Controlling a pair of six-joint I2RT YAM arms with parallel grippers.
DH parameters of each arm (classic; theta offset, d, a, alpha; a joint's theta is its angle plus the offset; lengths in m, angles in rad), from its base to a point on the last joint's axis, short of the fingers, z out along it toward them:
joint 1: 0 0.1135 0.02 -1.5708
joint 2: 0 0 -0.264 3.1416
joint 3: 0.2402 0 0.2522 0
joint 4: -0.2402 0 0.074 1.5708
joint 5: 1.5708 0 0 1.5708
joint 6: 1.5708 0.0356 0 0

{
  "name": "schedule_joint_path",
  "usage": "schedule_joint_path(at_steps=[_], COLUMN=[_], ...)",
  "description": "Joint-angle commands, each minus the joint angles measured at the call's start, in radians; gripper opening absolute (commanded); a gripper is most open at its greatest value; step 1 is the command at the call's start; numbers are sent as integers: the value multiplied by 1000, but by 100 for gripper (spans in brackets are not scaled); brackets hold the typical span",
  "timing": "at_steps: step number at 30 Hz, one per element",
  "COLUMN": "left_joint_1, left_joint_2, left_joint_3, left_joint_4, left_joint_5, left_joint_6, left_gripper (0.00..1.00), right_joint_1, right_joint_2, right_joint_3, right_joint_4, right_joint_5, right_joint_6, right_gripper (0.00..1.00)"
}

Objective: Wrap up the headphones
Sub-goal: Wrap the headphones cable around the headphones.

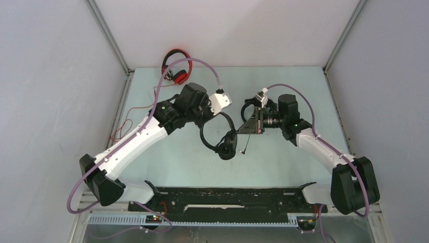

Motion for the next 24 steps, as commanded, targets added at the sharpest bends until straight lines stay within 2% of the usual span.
schedule_joint_path(at_steps=[1, 6, 13, 17, 21, 24], left_joint_1=[-10, -10, -10, -10, -10, -10], left_joint_2=[-56, -52, -16, -4, 5, 2], left_joint_3=[-77, -129, -140, -138, -135, -139], left_joint_4=[69, 108, 105, 112, 113, 119], left_joint_5=[-33, -107, -241, -267, -272, -283], left_joint_6=[137, 156, 119, 96, 58, 36], left_gripper=[0, 0, 0, 0, 0, 0], right_joint_1=[-3, 9, 64, 84, 102, 105], right_joint_2=[6, 31, 44, 63, 81, 93], right_joint_3=[62, 62, 62, 62, 62, 62], right_joint_4=[100, 231, 256, 244, 300, 323], right_joint_5=[-63, -77, -12, 19, 32, 44], right_joint_6=[126, 277, 334, 334, 385, 412], right_gripper=[0, 0, 3, 0, 7, 5])
